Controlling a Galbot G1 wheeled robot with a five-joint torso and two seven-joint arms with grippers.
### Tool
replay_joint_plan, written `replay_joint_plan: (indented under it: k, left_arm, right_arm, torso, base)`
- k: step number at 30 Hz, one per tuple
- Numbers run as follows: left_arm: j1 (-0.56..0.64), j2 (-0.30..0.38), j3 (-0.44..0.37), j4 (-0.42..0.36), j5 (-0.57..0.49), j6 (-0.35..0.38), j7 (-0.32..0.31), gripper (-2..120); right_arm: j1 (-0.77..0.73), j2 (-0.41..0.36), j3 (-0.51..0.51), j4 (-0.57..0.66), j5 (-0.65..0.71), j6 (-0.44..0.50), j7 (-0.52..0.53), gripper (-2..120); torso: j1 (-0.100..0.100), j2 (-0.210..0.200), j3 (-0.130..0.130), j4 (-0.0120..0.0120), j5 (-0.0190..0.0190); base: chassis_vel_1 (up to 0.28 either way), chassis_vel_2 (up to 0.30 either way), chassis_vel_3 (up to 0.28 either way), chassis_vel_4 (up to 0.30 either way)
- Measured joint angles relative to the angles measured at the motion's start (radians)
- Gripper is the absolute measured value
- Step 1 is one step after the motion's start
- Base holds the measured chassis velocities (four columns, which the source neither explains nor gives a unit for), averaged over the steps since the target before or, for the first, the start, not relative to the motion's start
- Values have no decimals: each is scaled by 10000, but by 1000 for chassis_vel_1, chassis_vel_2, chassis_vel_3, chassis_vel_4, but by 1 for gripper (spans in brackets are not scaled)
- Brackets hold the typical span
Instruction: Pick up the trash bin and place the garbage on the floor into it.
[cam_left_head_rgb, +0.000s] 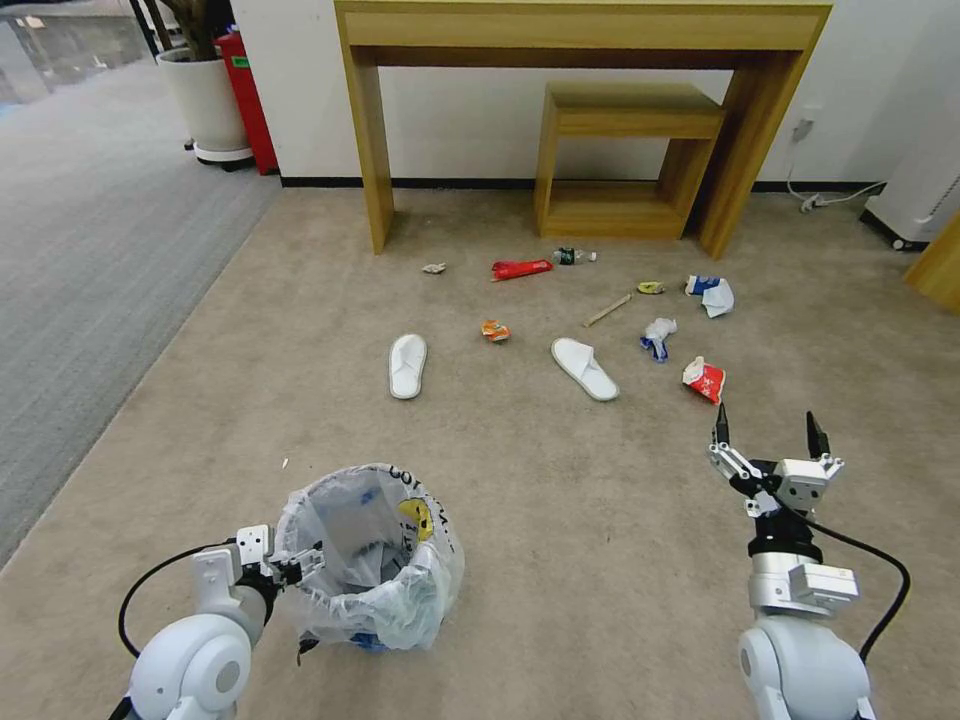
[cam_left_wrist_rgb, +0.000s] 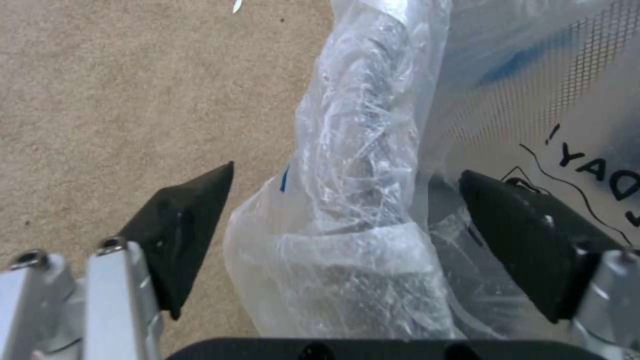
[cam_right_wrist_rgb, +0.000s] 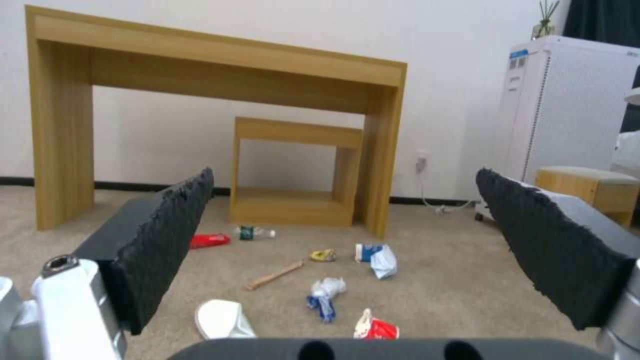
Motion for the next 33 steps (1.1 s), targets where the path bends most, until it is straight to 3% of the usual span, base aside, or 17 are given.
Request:
replay_joint_plan:
  k: [3,11,22,26,33]
  left_arm:
    - [-24,14,22,58,-11,-5,6,81]
    - [-136,-37,198,285,-12,-35,46,55]
    - [-77,-109,226,334,149,-109,138,11]
    - [10,-113,191,314,232,-153,268,3]
    - [90,-234,124,332,324,-193,281,3]
  right_arm:
    - [16,25,-14,-48,-18,23,-5,100]
    - [-9,29,44,-143,-35,157,-14,100]
    - [-13,18,62,-143,-29,199,-14,100]
    - [-28,31,28,-138,-31,200,-9,100]
    - [-104,-18,12,-95,13,176,32,100]
  torso:
    - [0,0,0,0,0]
    - [0,0,-1,0,3]
    - [0,1,-2,0,1]
    - [0,1,-1,-1,-4]
    - [0,1,-1,-1,2]
  base:
    - [0,0,0,0]
    - [0,0,0,0]
    - [0,0,0,0]
    - [0,0,0,0]
    - [0,0,0,0]
